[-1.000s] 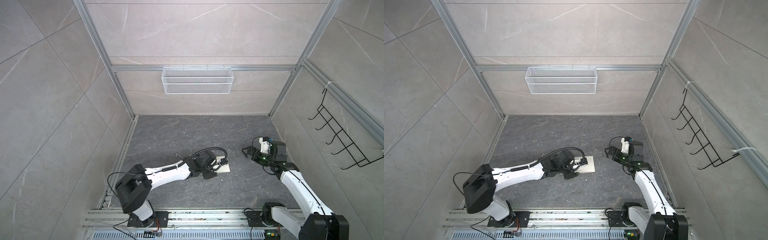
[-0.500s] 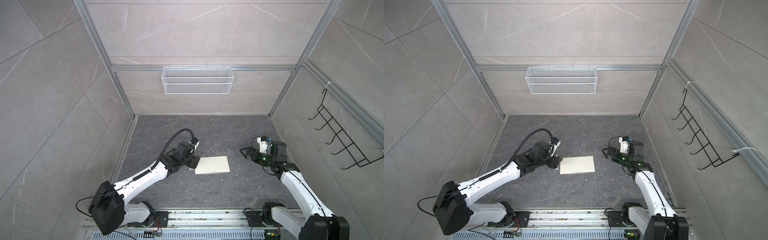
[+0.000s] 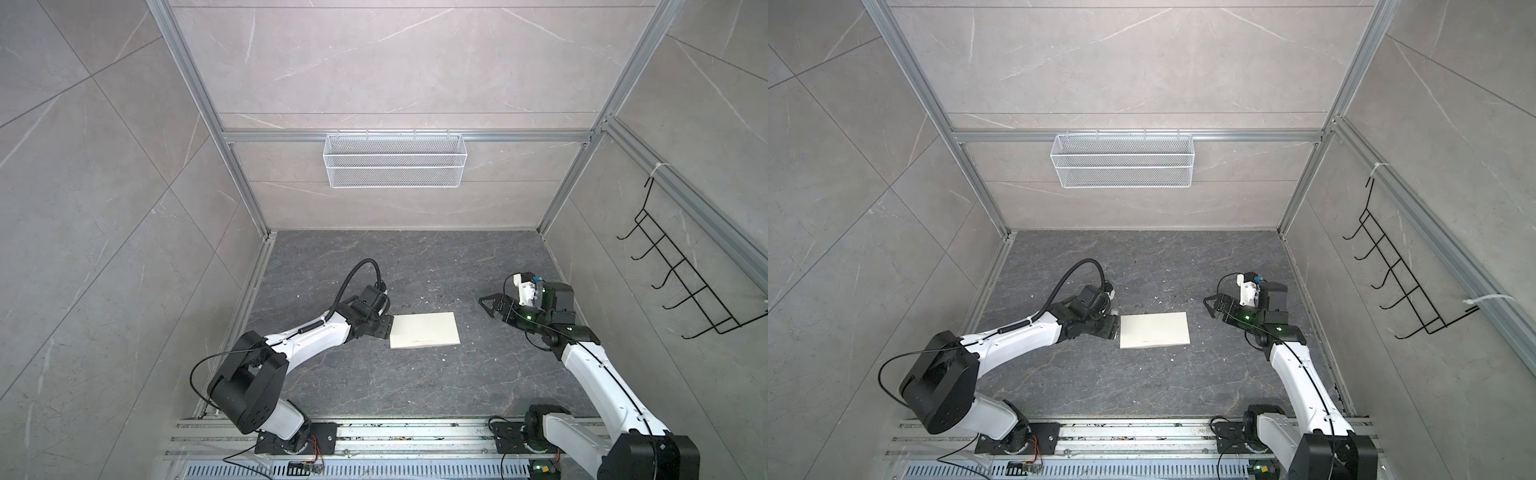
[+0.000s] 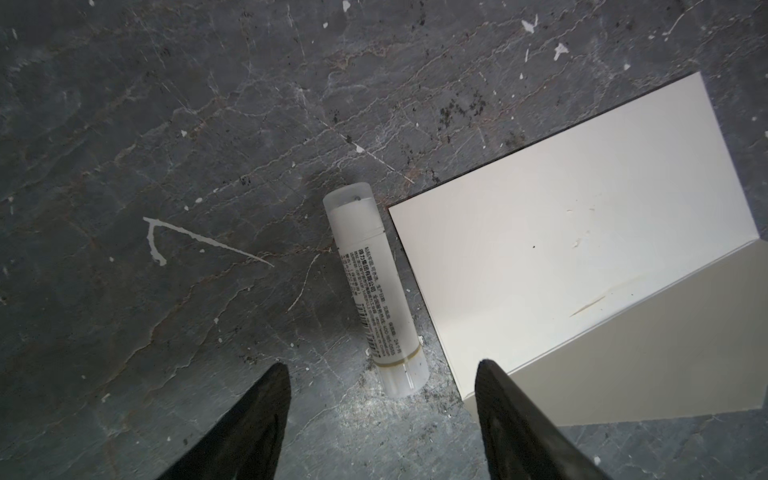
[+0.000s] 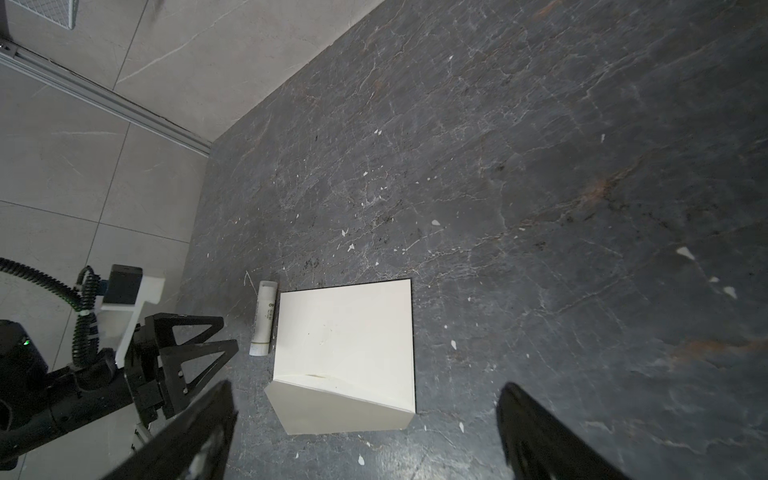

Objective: Place the letter into the envelope and seal it
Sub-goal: 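Lower the left gripper beside the envelope and grasp the white glue stick, then raise the glue stick upright with the left gripper while the right gripper approaches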

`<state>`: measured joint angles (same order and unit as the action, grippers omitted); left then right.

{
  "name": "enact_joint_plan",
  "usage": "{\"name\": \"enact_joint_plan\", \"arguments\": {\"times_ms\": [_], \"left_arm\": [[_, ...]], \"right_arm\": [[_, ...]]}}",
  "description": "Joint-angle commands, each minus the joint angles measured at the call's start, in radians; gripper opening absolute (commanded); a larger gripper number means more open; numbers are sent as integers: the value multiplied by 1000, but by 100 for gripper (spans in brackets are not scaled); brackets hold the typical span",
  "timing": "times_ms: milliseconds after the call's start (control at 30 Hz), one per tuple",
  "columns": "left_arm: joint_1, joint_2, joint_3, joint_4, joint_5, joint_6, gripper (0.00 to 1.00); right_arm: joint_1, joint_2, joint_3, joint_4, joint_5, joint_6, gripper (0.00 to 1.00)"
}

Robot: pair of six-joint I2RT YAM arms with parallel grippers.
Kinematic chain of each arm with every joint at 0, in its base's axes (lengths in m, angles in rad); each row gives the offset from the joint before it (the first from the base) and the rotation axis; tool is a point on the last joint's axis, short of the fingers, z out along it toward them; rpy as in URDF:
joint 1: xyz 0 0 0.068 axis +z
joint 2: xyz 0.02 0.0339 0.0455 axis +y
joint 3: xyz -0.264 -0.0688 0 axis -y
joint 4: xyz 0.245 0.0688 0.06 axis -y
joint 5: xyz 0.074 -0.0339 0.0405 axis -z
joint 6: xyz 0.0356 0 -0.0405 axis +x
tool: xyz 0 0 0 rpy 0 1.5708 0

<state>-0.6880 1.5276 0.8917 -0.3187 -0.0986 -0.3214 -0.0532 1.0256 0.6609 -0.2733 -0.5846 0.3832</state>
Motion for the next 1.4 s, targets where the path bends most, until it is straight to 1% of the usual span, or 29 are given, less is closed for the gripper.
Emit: {"name": "enact_joint_plan", "arguments": {"times_ms": [0,100,267,400,500,667,767,867,933,1067,1133,1233,1367], "left_arm": [[6,37,28,20,13,-33,71],[6,67,31,26,7,-36,71],[6,99,33,38,-4,-35,66],[7,118,33,46,-16,-36,61],[7,125,30,62,-18,-35,58],[9,147,40,69,-17,-30,57],[11,160,43,76,-13,-30,55],[13,170,42,85,-10,-31,48],[15,172,38,95,-6,-31,39],[19,166,33,105,-1,-26,27],[19,149,27,114,-2,-18,19],[18,87,6,142,9,18,11],[18,-54,-57,229,49,106,9]], "right_arm": [[-4,-6,25,-5,-25,-20,99],[-4,0,23,0,-30,-18,99],[-4,5,24,3,-37,-18,99],[-4,6,23,3,-39,-20,99],[-4,7,25,2,-43,-21,99],[-4,9,27,0,-46,-23,99],[-4,11,26,0,-50,-24,99],[-4,10,28,-3,-53,-26,99],[-3,10,31,-7,-53,-29,99],[-3,11,35,-12,-54,-32,99],[-3,11,37,-14,-57,-33,99],[-3,11,43,-16,-68,-35,99],[-1,8,54,-21,-92,-37,99]]}}
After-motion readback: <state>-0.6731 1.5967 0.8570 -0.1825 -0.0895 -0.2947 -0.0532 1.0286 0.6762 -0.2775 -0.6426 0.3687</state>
